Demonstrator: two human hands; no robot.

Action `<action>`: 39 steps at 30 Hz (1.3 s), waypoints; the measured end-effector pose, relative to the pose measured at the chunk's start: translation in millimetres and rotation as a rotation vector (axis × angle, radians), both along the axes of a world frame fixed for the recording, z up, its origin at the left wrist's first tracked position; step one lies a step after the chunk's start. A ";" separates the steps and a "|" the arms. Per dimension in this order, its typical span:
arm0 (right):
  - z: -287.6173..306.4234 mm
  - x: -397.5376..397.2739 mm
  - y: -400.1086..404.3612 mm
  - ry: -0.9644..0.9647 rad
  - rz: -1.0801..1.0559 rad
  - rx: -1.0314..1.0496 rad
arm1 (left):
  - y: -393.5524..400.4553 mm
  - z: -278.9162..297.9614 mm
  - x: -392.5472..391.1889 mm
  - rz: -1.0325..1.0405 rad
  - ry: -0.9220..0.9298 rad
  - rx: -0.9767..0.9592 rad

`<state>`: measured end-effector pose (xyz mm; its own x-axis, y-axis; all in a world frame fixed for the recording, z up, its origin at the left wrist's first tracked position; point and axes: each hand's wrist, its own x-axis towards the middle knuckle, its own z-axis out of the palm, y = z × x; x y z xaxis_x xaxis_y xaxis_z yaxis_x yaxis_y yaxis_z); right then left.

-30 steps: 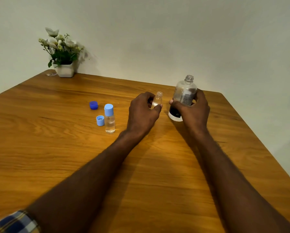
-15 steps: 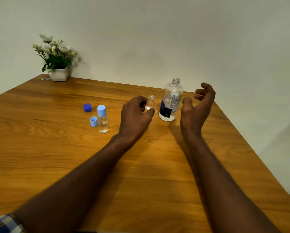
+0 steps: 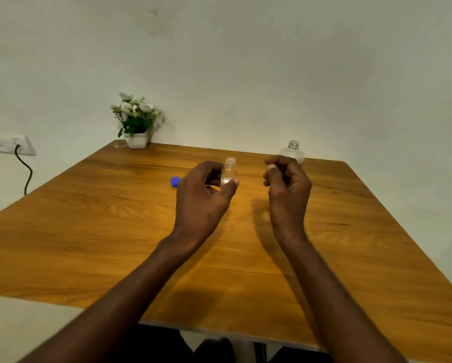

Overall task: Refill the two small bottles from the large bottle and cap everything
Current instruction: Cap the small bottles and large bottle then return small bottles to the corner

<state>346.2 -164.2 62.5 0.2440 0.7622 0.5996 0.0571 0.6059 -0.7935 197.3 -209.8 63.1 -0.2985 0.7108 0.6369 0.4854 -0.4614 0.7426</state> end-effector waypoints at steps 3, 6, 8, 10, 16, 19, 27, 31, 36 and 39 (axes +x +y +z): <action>-6.8 -33.0 -19.0 -0.083 0.037 -0.005 | -17.6 -1.0 -35.3 0.056 0.006 -0.021; -17.4 -68.3 -33.2 -0.242 0.031 0.050 | -29.6 -8.5 -68.9 0.128 -0.019 -0.057; -25.1 -90.7 -34.6 -0.405 0.023 0.063 | -34.7 -14.9 -87.1 0.172 -0.018 -0.084; -30.9 -110.0 -32.4 -0.620 0.004 0.066 | -36.9 -22.1 -100.2 0.200 -0.017 -0.108; -31.4 -151.8 -30.4 -1.219 -0.049 -0.015 | -34.3 -43.9 -123.3 0.289 -0.041 -0.166; -26.5 -160.5 -29.8 -1.331 -0.098 -0.076 | -30.8 -49.2 -129.7 0.317 -0.036 -0.183; -34.1 -172.1 -24.2 -1.400 -0.196 -0.116 | -26.0 -53.6 -132.4 0.328 -0.045 -0.235; -33.4 -166.6 -29.2 -1.337 -0.144 -0.067 | -28.1 -53.8 -133.3 0.342 -0.101 -0.237; -41.6 -147.2 -43.8 -0.959 -0.024 0.080 | -32.7 -51.5 -127.6 0.308 -0.098 -0.219; -36.3 -122.1 -45.4 -0.678 0.001 0.095 | -38.4 -47.3 -117.0 0.268 -0.046 -0.212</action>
<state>224.1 -209.7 26.2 -0.2096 0.6985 0.6842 0.5222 0.6716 -0.5256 80.2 -248.2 15.8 -0.5181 0.7182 0.4645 0.5320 -0.1546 0.8325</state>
